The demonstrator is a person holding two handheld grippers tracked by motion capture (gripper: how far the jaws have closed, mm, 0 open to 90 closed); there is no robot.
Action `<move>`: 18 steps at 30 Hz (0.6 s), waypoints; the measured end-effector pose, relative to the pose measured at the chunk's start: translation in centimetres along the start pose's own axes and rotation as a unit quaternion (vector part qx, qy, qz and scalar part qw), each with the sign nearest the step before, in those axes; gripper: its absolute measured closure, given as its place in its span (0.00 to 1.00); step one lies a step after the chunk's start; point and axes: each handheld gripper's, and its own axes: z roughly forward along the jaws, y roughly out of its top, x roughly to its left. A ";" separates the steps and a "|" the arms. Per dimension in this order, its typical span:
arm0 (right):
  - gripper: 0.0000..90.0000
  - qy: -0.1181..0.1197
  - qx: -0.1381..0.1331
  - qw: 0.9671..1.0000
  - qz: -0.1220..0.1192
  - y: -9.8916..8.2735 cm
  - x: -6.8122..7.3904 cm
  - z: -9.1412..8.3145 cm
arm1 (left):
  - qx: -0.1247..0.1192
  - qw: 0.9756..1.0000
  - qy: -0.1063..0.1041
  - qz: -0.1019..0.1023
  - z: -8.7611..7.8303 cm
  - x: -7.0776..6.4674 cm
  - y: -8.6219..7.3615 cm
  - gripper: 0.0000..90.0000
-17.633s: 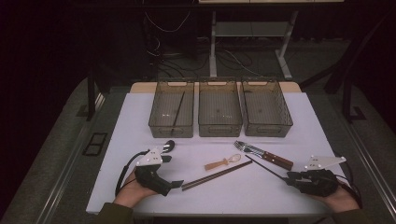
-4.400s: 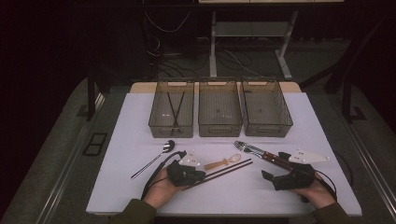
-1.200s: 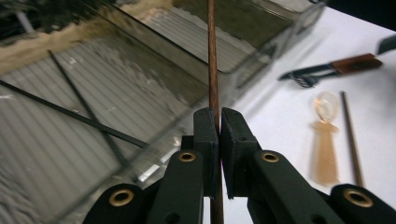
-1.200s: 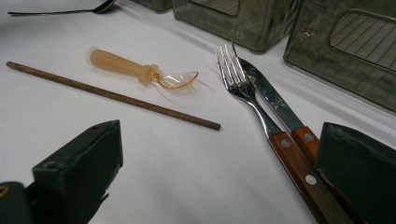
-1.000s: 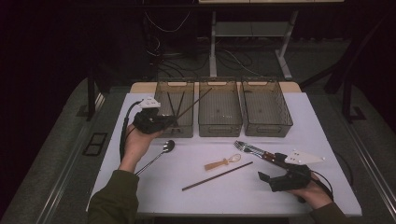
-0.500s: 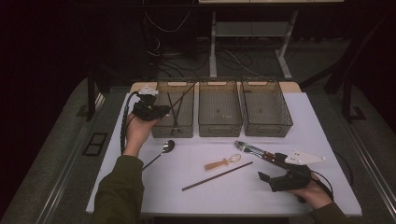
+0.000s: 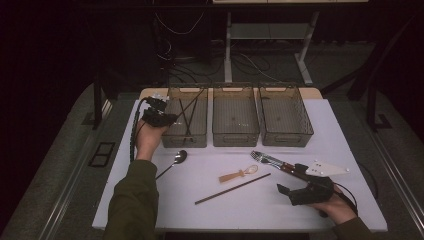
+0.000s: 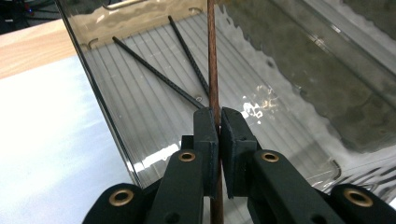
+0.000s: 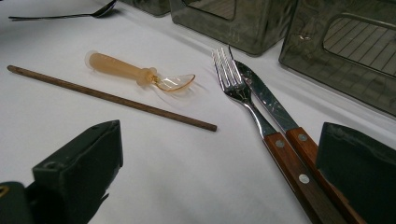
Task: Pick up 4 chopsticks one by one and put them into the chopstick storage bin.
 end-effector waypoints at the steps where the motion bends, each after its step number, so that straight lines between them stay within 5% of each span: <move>1: 0.01 0.000 -0.001 1.000 0.000 0.0 0.0 0.0 | 0.001 1.000 0.000 0.001 0.0 0.0 0.0 0.94; 7: 0.01 0.000 0.000 1.000 -0.001 0.0 0.0 0.0 | -0.004 1.000 -0.004 -0.002 0.0 0.0 0.0 0.93; 13: 0.01 0.000 -0.001 1.000 0.000 0.0 0.0 0.0 | -0.014 1.000 0.000 0.006 -0.1 -0.3 0.2 0.77; 18: 0.01 0.000 -0.001 1.000 0.002 0.0 0.0 -0.1 | -0.027 0.999 -0.018 0.007 -0.4 -0.5 0.2 0.69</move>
